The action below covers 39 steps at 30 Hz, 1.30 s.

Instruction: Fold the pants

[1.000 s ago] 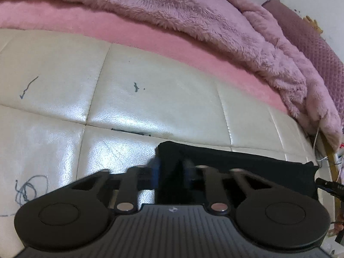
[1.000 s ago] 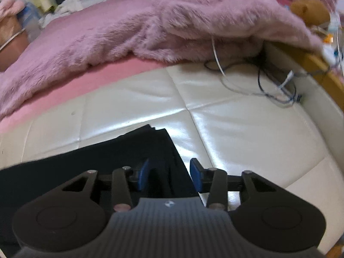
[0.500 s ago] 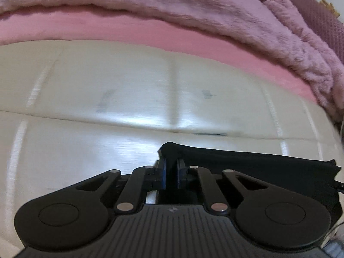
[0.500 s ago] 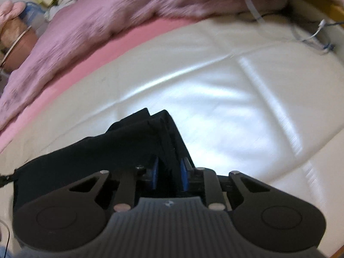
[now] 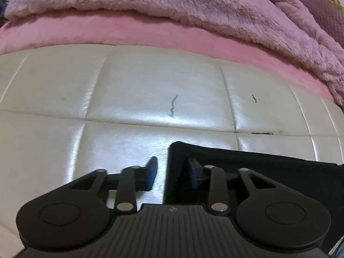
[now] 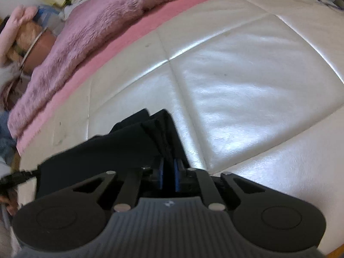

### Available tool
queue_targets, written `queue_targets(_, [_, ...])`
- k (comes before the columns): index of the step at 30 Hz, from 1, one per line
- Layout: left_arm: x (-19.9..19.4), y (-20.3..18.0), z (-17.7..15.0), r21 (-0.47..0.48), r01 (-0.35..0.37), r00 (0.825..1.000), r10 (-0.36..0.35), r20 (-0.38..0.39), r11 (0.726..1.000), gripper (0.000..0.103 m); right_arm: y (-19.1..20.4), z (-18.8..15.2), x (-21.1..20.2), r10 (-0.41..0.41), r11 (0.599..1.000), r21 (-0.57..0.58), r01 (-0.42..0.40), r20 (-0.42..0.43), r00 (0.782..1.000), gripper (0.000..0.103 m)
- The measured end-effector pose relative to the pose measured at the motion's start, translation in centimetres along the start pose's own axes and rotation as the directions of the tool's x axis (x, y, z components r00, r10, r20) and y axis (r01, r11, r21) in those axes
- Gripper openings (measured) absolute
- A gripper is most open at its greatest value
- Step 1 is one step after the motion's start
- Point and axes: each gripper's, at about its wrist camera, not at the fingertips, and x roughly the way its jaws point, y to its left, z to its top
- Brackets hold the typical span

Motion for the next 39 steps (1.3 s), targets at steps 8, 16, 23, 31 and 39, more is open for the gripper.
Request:
queue_targets(8, [-3.9, 1.6, -2.3, -0.020, 0.125, 0.992, -0.126, -0.002, 0.992, 0.054, 2.2, -1.1, -4.1, -0.083, 0.991, -0.095, 0.093, 0.109, 0.991, 0.001])
queue_targets(16, [-3.3, 4.9, -4.8, -0.075, 0.255, 0.960, -0.261, -0.098, 0.964, 0.054, 9.1, -5.1, -2.8, 0.096, 0.962, -0.264, -0.072, 0.082, 0.992, 0.007])
queue_targets(23, [-2.1, 6.6, -5.7, -0.182, 0.377, 0.912, -0.398, -0.102, 0.908, 0.050, 14.4, -7.6, 1.2, 0.114, 0.922, -0.372, -0.105, 0.005, 0.993, 0.007])
queue_targets(31, [0.5, 7.3, -5.6, -0.285, 0.476, 0.855, -0.513, -0.070, 0.832, 0.048, 17.0, -9.3, 4.7, 0.041, 0.882, -0.467, -0.066, -0.063, 0.997, 0.007])
queue_targets(39, [0.1, 7.2, -5.7, -0.297, 0.456, 0.875, -0.483, -0.021, 0.839, 0.011, 16.8, -9.2, 5.3, 0.015, 0.883, -0.467, -0.052, -0.083, 0.996, 0.005])
